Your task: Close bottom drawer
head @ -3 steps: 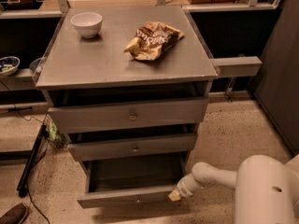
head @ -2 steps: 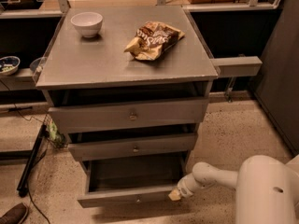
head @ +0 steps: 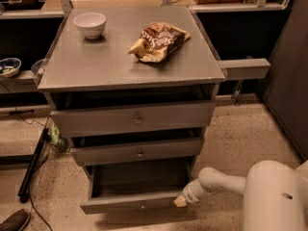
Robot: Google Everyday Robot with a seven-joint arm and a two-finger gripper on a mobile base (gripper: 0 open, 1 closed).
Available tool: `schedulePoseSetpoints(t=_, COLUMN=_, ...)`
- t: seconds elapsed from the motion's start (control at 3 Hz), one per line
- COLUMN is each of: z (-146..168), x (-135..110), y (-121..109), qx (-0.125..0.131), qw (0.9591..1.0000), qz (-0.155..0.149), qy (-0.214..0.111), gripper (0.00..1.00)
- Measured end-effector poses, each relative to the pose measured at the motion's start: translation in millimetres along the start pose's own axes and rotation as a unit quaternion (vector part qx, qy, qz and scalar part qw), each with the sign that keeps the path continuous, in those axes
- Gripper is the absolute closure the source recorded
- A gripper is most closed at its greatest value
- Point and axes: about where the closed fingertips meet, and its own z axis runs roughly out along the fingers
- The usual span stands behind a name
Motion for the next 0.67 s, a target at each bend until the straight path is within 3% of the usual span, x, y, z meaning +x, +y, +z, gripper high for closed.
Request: schedulePoseSetpoints(t=0.67, z=0.0, x=0.0, y=0.0, qx=0.000, qw=1.0000, qz=0.000, qy=0.000, gripper=0.11)
